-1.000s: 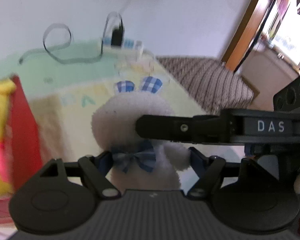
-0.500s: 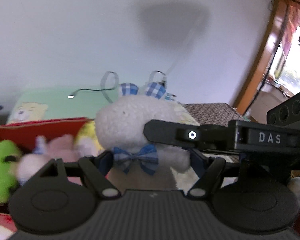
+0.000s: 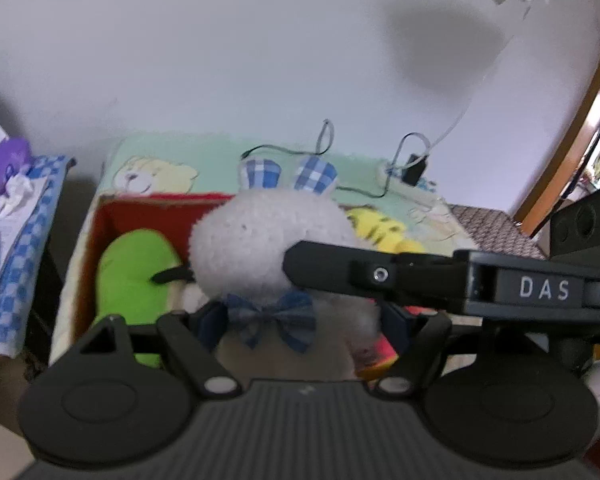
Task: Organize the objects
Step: 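Carry the second white bunny to the red box and lower it, then lower the white bunny into the red box and open the right gripper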
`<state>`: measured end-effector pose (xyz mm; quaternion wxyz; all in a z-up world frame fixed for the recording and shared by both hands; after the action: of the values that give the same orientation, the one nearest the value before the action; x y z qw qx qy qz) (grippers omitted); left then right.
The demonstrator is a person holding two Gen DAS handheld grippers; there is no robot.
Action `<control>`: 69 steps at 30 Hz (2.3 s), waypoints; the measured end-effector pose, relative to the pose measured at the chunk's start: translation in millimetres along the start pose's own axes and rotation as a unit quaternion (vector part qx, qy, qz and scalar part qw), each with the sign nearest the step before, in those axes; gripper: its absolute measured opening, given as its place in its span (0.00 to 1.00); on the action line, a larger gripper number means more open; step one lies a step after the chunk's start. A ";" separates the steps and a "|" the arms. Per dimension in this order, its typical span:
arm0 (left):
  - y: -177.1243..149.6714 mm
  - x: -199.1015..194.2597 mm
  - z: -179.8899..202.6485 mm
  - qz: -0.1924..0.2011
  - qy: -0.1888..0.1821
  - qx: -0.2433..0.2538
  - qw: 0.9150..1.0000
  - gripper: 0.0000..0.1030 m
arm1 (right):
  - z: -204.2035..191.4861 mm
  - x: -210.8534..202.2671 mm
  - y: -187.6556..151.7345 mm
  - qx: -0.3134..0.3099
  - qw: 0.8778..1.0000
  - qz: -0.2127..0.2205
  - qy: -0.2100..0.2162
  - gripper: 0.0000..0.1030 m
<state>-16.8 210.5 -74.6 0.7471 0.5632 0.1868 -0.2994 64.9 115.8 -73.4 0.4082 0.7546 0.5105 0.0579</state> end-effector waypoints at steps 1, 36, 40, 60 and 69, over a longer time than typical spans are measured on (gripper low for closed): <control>-3.0 3.6 -5.8 -0.005 0.001 -0.001 1.000 0.75 | -0.1 5.2 -2.6 -0.003 1.000 -0.005 -0.004 0.52; -17.7 0.1 -47.9 -0.015 0.045 0.005 0.999 0.78 | 3.4 18.3 -2.2 0.008 0.998 0.010 -0.063 0.41; -15.6 7.6 -46.8 -0.020 0.053 0.015 0.998 0.76 | 12.7 36.2 -3.1 0.007 0.996 -0.009 -0.086 0.28; -16.8 17.5 -30.6 -0.068 0.107 0.025 0.992 0.91 | 33.5 -21.1 7.8 0.016 0.988 0.028 -0.150 0.41; -12.9 15.1 -8.0 -0.075 0.146 0.040 0.986 0.91 | 45.6 -60.3 1.3 -0.028 0.967 0.022 -0.254 0.42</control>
<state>-13.4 212.1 -95.7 0.6639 0.6151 0.3234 -0.2763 60.4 40.9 -82.8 0.5437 0.7443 0.3712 -0.1125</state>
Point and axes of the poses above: each gripper's, at about its wrist camera, not at the fingertips, and x roughly the way its jaws point, z to its right, y to its top, the point moved 10 cm from there along x, roughly the way its jaws point, and after that the axes turned 1 degree about -x, right-handed, at the moved point
